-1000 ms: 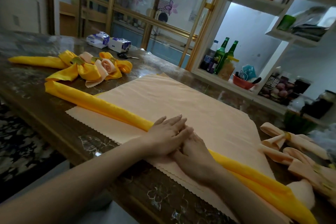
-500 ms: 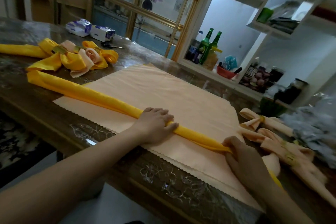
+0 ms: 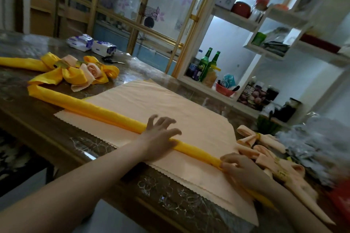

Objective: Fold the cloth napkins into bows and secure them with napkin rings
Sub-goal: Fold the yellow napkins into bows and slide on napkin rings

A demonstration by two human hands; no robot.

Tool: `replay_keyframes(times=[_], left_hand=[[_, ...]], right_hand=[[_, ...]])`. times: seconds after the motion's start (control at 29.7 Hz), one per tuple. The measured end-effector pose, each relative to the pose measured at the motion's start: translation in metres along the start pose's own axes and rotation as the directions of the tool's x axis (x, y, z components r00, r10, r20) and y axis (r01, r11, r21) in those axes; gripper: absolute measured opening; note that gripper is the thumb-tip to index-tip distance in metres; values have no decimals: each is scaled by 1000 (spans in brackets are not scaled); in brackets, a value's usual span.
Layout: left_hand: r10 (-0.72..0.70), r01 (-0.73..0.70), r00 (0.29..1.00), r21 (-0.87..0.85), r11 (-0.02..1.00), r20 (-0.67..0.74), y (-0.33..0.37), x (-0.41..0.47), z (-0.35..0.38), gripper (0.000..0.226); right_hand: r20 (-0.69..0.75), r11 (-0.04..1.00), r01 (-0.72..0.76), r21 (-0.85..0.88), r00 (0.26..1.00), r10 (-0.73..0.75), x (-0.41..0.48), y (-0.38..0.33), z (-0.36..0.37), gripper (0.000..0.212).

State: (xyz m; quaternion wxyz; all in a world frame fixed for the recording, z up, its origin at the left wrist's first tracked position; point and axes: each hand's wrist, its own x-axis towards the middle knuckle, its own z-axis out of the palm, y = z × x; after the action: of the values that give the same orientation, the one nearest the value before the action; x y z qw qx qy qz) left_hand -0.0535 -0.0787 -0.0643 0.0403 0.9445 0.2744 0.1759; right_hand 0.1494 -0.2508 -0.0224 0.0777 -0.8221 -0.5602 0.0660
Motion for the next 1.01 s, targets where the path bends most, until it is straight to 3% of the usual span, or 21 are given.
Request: replay_keyframes(times=[0.1,0.27,0.37,0.47,0.51,0.57,0.67,0.74,0.81,0.88,1.01], left_hand=[[81,-85,991,-33,996,-108,6,-4,-3,28],[-55,34,995,-224,974,-88,2,-4,-6,22],[-116,93,992,-322,942,-54,5,-2,-3,29],[-230,196,973,-501,843,-6,5,7,-3,50],[-281,261,958,-558,788,52,1,13,-4,58],[-303,367,929,-625,689,211,-1,20,-11,67],[-176,341,924,-525,780,339,-8,23,-17,34],[-137,310,928,-513,801,346,-10,23,-20,18],[-137,330,915,-507,797,380,-12,20,-23,26],[-152,332,916,-488,807,371,-12,17,-26,29],[-110,243,950,-470,849,293,-14,11,-23,1]], right_hand=[[-34,998,37,-53,999,-38,7,-3,-2,6],[155,996,-77,-43,984,83,23,-28,-16,25],[293,974,-189,122,945,147,13,-53,-31,30],[360,869,-234,437,930,70,-3,-93,-34,30],[362,875,-184,448,932,11,-6,-107,-27,30],[305,946,60,318,939,-162,-19,-136,-5,35],[285,933,329,144,889,-357,-20,-153,10,48],[249,920,295,259,900,-359,-4,-150,-10,23],[80,890,247,384,951,-299,20,-136,-19,3],[-31,911,282,302,958,-287,39,-125,-7,8],[-120,858,379,347,925,-360,49,-114,31,14]])
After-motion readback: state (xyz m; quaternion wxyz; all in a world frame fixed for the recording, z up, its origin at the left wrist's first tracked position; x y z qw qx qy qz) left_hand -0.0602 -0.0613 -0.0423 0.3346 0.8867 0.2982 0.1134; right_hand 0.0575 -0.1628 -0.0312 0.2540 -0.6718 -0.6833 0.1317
